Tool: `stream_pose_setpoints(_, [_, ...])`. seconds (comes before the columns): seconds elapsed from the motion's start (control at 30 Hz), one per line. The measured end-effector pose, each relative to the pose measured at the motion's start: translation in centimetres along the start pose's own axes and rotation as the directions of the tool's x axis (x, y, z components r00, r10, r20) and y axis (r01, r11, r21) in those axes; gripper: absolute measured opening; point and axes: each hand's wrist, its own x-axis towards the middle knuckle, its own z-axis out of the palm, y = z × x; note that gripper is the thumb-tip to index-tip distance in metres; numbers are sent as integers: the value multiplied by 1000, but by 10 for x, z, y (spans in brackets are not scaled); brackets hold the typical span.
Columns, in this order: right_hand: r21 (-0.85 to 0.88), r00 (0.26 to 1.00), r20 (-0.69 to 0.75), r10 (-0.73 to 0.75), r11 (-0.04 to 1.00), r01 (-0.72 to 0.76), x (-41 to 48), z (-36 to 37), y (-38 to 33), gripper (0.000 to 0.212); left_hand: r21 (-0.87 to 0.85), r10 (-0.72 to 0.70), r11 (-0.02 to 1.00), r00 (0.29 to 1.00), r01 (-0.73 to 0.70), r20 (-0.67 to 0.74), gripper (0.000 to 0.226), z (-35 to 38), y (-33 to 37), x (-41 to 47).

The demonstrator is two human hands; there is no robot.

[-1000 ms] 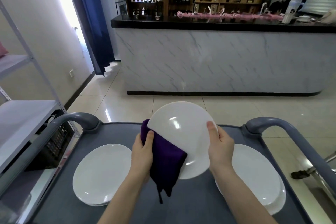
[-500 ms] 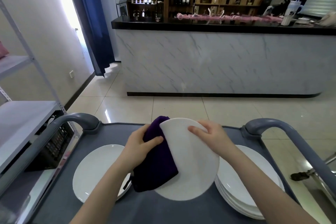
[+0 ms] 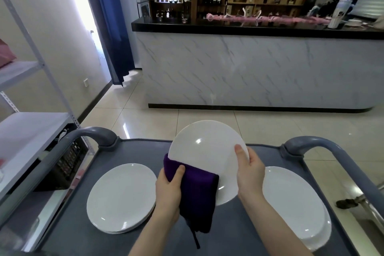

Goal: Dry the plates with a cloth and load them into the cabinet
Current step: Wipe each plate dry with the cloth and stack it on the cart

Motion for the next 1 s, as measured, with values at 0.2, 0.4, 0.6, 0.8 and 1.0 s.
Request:
stream_pose_setpoints(0.2, [-396,620,636,-460,495,773,1,-34,7,61,39,-77,996,994,80,-82,10,-12,25,19])
stream_pose_setpoints(0.4, [-197,80,859,-505,-184,963,15,-41,1,38,155,-174,972,984,178,-37,15,-18,53,38])
stream_pose_setpoints(0.6, [-84,-91,864,-495,-320,944,13,-33,8,41,243,-207,952,976,187,61,18,-19,54,40])
stream_pose_setpoints(0.8, [-177,143,820,-553,-7,984,2,-33,9,34,119,-52,991,996,60,-69,14,-28,49,38])
stream_pose_setpoints(1.0, [-294,849,528,-4,937,187,-3,-31,3,9,137,218,968,975,-211,-37,11,-27,47,12])
